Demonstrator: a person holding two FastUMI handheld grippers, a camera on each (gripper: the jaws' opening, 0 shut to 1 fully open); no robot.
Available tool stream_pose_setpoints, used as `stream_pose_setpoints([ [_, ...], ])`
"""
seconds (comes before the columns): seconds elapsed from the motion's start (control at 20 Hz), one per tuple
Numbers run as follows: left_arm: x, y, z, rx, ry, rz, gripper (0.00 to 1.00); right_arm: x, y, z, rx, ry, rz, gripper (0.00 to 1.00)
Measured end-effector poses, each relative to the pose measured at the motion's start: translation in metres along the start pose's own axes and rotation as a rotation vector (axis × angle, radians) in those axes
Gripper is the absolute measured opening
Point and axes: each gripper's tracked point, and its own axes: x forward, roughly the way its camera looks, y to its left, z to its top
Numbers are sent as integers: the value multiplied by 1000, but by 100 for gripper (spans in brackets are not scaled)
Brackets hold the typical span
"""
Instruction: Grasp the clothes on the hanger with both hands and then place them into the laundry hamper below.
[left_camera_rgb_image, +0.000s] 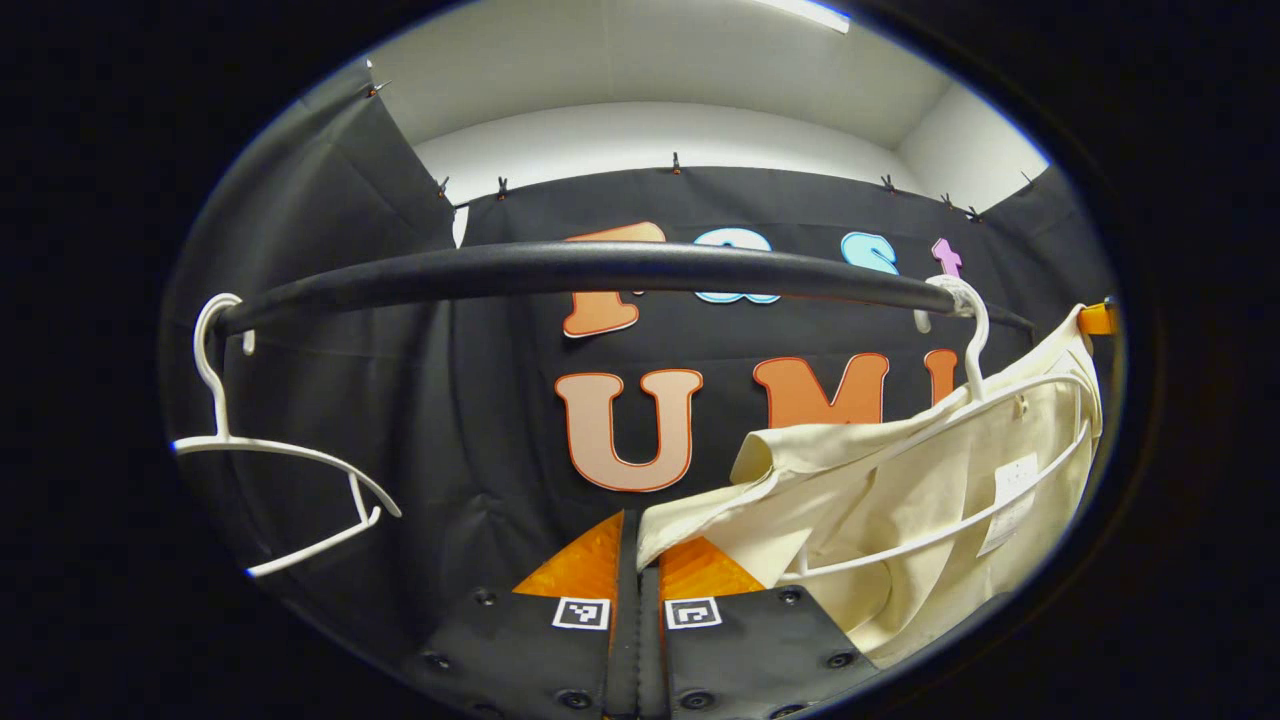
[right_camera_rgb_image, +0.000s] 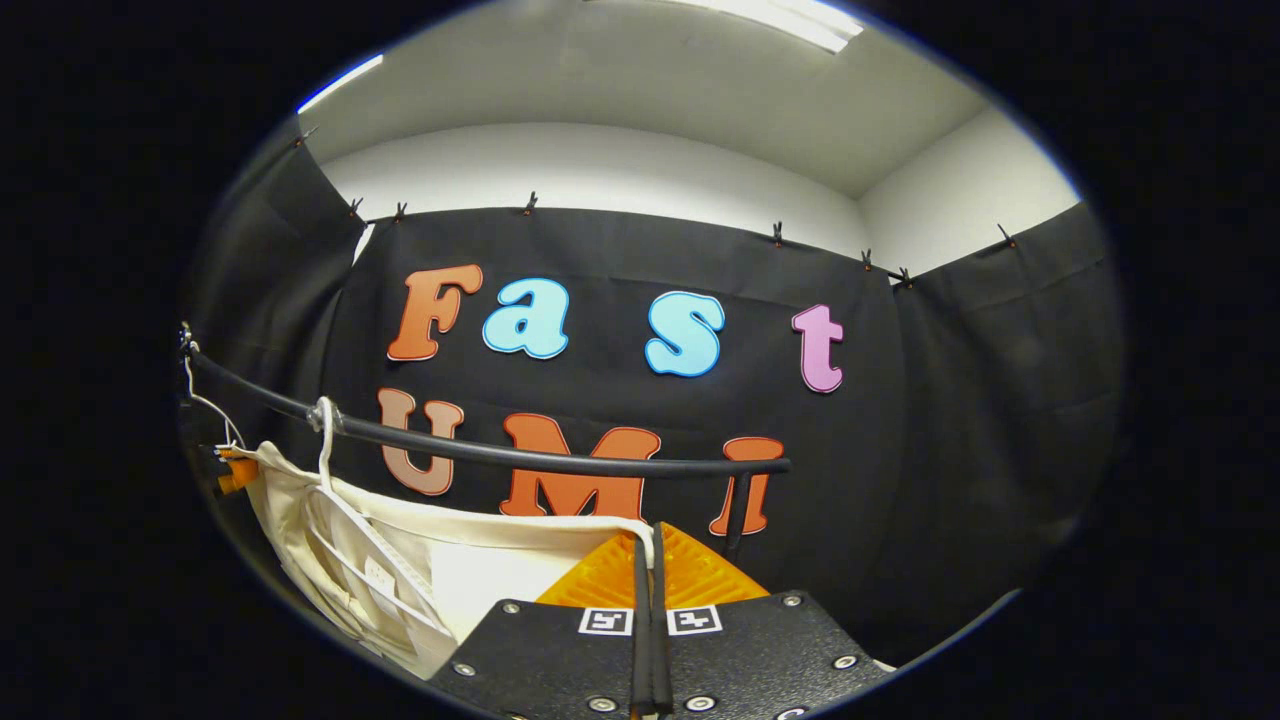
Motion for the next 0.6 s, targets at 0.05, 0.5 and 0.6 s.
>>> stream_pose_setpoints([
  [0.05,1,-2,-1,2,3,-6,6,1,-3,2,6,-4,0,0],
  [0.5,6,-9,7,49,-10,0,6,31,-17,2,53,2,5,0],
  [0.6,8,0,5,44,-13,46,6,33,-9,-21,2,43,25,0],
])
